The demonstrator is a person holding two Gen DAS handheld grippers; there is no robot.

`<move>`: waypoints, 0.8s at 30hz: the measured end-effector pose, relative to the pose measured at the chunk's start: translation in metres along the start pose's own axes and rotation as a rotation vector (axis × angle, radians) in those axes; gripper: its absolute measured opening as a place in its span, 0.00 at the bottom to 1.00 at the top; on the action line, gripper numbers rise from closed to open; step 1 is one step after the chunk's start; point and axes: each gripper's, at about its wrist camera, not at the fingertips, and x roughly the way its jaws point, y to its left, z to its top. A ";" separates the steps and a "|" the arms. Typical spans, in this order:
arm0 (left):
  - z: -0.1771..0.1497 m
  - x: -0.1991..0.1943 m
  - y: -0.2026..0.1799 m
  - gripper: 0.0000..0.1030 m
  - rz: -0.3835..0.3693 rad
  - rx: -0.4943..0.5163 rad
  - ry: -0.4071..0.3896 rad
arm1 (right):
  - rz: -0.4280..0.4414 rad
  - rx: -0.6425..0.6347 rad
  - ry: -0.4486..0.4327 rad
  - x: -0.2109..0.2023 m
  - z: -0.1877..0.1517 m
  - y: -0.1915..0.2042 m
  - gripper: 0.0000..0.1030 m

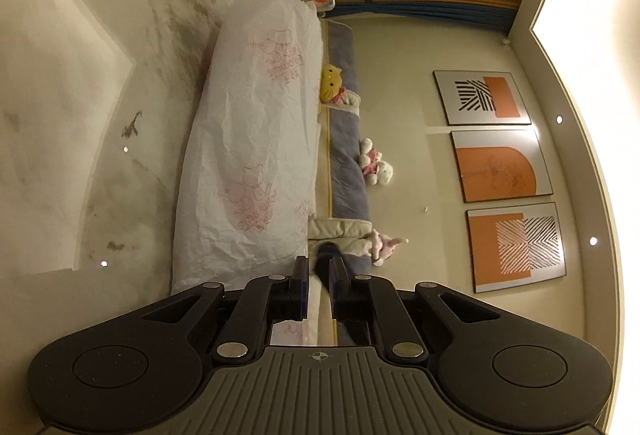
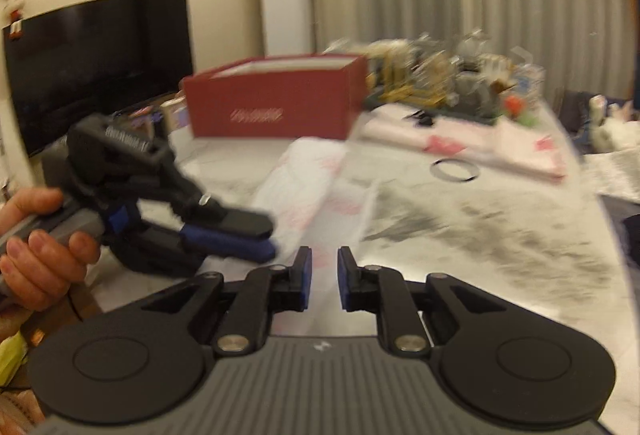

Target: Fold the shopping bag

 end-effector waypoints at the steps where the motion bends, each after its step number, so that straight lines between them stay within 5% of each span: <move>1: 0.000 0.001 0.000 0.08 0.005 0.003 0.004 | 0.019 -0.010 -0.026 -0.011 0.002 0.002 0.14; 4: -0.001 0.000 -0.002 0.08 0.027 0.007 0.004 | 0.120 -0.074 -0.044 -0.033 0.007 0.016 0.14; 7: -0.002 0.001 -0.006 0.08 0.060 0.018 0.005 | 0.172 -0.161 0.048 -0.026 0.003 0.039 0.14; 12: -0.003 0.000 -0.023 0.08 0.147 0.108 0.009 | 0.111 -0.238 0.193 0.008 -0.016 0.053 0.14; 18: 0.006 -0.004 -0.074 0.08 0.232 0.382 -0.029 | 0.137 -0.173 0.185 0.009 -0.023 0.039 0.18; 24: 0.051 0.016 -0.069 0.08 0.396 0.367 -0.004 | 0.138 -0.168 0.175 0.006 -0.026 0.036 0.18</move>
